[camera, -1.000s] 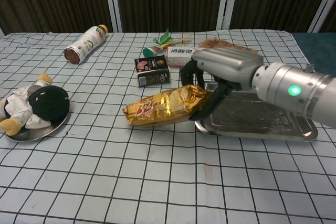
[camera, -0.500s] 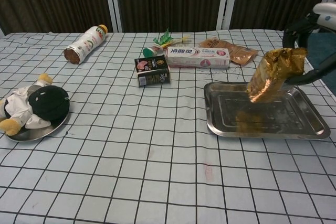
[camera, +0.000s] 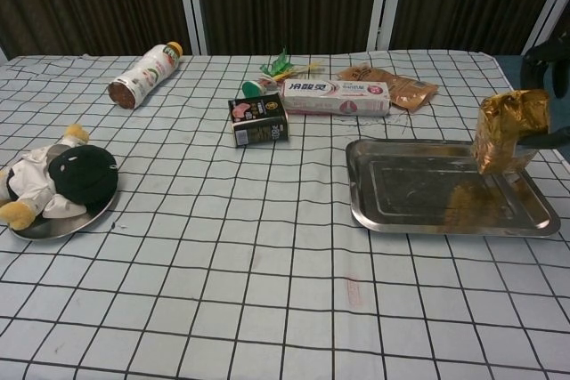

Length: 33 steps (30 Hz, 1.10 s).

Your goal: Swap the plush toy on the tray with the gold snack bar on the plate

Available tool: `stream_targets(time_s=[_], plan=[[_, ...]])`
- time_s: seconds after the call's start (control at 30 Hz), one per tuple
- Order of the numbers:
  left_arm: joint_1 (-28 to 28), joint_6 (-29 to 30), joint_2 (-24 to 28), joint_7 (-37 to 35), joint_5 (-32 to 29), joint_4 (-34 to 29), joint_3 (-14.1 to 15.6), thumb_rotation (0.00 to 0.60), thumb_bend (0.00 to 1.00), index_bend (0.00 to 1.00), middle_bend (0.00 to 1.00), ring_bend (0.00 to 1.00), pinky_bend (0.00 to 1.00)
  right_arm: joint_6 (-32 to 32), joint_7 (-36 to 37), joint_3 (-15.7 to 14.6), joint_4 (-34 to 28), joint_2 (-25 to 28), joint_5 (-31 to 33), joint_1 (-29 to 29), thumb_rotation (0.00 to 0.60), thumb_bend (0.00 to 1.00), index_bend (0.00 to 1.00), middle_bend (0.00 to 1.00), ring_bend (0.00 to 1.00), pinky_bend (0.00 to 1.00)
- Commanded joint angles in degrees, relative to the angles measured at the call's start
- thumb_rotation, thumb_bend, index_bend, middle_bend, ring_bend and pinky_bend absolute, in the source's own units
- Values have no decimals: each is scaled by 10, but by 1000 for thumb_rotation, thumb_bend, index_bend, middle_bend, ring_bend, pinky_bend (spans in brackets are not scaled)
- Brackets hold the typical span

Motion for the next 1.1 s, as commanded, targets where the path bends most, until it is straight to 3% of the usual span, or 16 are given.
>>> stream_targets(time_s=[0.03,0.23,0.43,0.7,0.87,0.97,1.1], plan=[[0,-1,0,-1,0,0,0,600,442,84,94,0,73,26,-23,15,16,-24,5,-11,600,84,931,630,632,405],[-1,-5,0,-2,-1,0,1,600,441,83,94,0,73,38,-63,24,-9,-25,21,-25,600,97,935,634,634,412],[-2,-8,0,0,0,-2,3,600,441,83,94,0,73,-4,-105,33,-18,-34,77,-20,600,111,938,641,648,419],[-2,-11,2,0,-4,-3,3,600,441,83,95,0,73,-59,-54,45,40,-65,87,4,600,111,929,642,646,419],[-2,-12,2,0,-2,-4,4,600,442,83,95,0,73,-74,-7,38,47,-60,66,4,600,111,784,604,563,419],[-2,-13,2,1,-2,-5,5,600,441,83,95,0,73,-91,21,29,36,-43,54,5,600,110,635,475,453,409],[-2,-13,2,3,-2,-6,5,600,440,83,96,0,73,-116,51,19,20,-19,43,7,600,111,390,274,239,316]])
